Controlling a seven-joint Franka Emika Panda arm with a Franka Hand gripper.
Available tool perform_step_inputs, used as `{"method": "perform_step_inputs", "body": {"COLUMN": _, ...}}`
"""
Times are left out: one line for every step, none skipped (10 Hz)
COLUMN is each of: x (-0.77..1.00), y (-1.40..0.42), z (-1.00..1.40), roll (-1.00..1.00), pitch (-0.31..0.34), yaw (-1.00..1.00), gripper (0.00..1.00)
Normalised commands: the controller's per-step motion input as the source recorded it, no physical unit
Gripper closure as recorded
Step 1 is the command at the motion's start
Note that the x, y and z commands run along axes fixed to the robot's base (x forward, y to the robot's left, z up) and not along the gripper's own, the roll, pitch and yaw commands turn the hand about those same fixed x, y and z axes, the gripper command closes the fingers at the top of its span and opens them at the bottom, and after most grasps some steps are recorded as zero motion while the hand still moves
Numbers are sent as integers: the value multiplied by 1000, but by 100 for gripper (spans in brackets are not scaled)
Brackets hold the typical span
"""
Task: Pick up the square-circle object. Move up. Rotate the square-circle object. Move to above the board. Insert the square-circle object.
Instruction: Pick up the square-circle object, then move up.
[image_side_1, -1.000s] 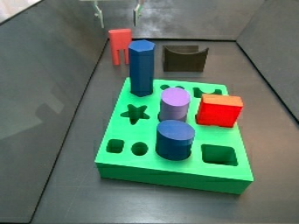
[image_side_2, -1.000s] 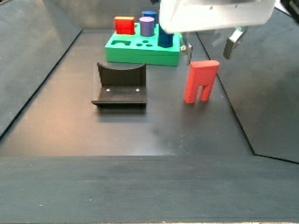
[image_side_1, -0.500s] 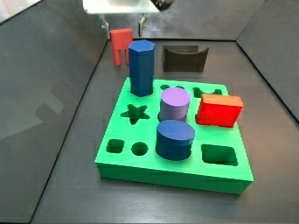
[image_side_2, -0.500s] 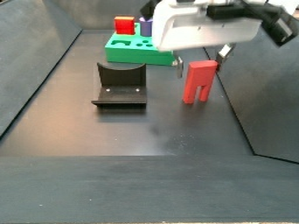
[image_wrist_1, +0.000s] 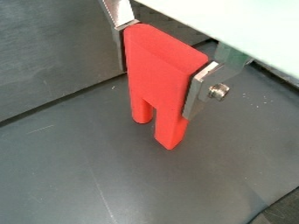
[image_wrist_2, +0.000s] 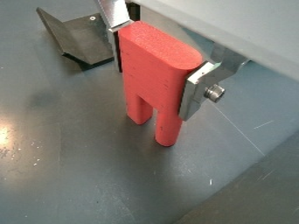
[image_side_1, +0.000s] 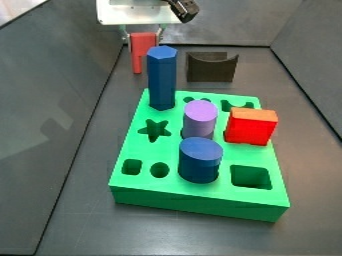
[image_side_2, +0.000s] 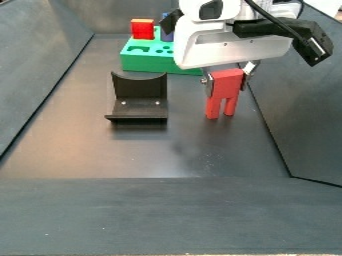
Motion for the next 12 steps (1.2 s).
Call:
{"method": "perform_step_inputs", "body": {"x": 0, "y": 0, "z": 0, "roll": 0, "pitch": 0, "yaw": 0, "gripper": 100}}
{"method": "perform_step_inputs", "body": {"x": 0, "y": 0, "z": 0, "roll": 0, "pitch": 0, "yaw": 0, "gripper": 100}}
{"method": "perform_step_inputs", "body": {"x": 0, "y": 0, "z": 0, "roll": 0, "pitch": 0, "yaw": 0, "gripper": 100}}
{"method": "perform_step_inputs", "body": {"x": 0, "y": 0, "z": 0, "roll": 0, "pitch": 0, "yaw": 0, "gripper": 100}}
{"method": "perform_step_inputs", "body": {"x": 0, "y": 0, "z": 0, "roll": 0, "pitch": 0, "yaw": 0, "gripper": 100}}
{"method": "perform_step_inputs", "body": {"x": 0, "y": 0, "z": 0, "roll": 0, "pitch": 0, "yaw": 0, "gripper": 100}}
{"method": "perform_step_inputs", "body": {"x": 0, "y": 0, "z": 0, "roll": 0, "pitch": 0, "yaw": 0, "gripper": 100}}
{"method": "perform_step_inputs", "body": {"x": 0, "y": 0, "z": 0, "roll": 0, "pitch": 0, "yaw": 0, "gripper": 100}}
{"method": "perform_step_inputs", "body": {"x": 0, "y": 0, "z": 0, "roll": 0, "pitch": 0, "yaw": 0, "gripper": 100}}
{"method": "perform_step_inputs", "body": {"x": 0, "y": 0, "z": 0, "roll": 0, "pitch": 0, "yaw": 0, "gripper": 100}}
{"method": "perform_step_inputs", "body": {"x": 0, "y": 0, "z": 833, "roll": 0, "pitch": 0, "yaw": 0, "gripper": 100}}
{"method": "perform_step_inputs", "body": {"x": 9, "y": 35, "z": 829, "roll": 2, "pitch": -2, "yaw": 14, "gripper": 100}}
